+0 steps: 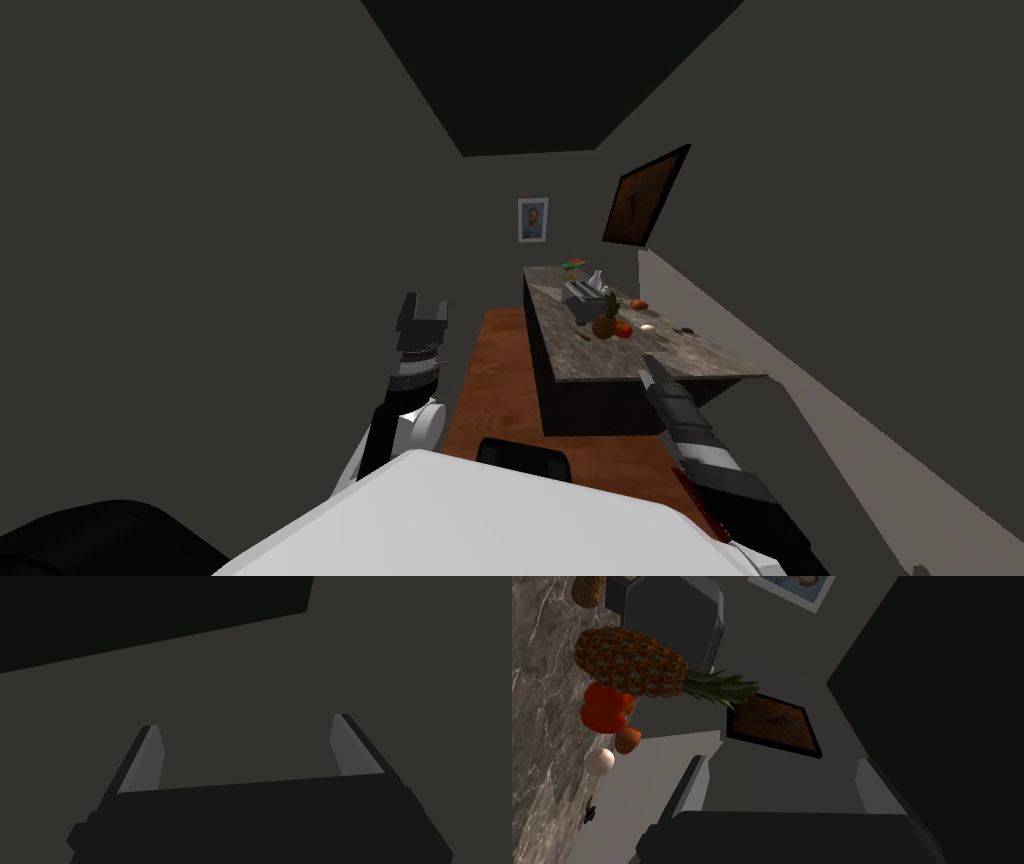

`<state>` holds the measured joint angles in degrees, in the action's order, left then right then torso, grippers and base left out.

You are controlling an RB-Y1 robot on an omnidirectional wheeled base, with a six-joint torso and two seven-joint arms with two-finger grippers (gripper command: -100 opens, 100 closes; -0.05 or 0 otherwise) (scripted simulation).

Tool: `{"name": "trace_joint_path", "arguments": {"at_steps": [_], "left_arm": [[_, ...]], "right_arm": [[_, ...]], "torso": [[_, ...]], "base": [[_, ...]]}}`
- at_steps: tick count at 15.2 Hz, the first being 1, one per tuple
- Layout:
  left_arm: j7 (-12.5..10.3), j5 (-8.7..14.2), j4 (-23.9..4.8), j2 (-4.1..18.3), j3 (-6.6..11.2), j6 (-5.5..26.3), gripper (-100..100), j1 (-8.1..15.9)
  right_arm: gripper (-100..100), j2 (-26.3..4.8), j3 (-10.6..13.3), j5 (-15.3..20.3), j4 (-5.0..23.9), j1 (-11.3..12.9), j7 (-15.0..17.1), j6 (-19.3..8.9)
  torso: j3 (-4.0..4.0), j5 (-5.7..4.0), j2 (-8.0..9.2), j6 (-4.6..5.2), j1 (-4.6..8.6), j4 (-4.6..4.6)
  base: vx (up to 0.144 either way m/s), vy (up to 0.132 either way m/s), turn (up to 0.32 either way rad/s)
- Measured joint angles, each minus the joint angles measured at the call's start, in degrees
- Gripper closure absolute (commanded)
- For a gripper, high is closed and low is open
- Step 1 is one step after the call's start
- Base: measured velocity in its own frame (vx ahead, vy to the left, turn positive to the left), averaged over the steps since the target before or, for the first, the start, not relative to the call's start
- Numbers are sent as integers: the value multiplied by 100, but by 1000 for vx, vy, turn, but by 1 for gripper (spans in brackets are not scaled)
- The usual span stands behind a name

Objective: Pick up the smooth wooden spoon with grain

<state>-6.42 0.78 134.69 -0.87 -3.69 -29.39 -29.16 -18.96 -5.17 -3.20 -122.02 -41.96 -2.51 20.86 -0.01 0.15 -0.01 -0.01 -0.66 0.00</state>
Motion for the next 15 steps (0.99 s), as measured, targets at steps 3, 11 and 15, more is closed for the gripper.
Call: {"name": "trace_joint_path", "arguments": {"at_steps": [3,11,15], "left_arm": [[0,0,0,0,0,0,0,0],[0,0,0,1,1,0,0,-1],[0,0,0,1,1,0,0,-1]], "right_arm": [[-100,-297,-60,-46,55,-332,-330,-52],[-100,-1024,-271,-207,403,-1185,-1178,-16],[-100,-1358,-382,-293,511,-1635,-1612,-69]], "torso": [[-8,-2,-13,-1,6,-3],[-14,-5,-24,-1,20,-5],[-16,-5,-27,-1,25,-6]], "base": [[52,135,92],[69,120,97],[89,96,92]]}}
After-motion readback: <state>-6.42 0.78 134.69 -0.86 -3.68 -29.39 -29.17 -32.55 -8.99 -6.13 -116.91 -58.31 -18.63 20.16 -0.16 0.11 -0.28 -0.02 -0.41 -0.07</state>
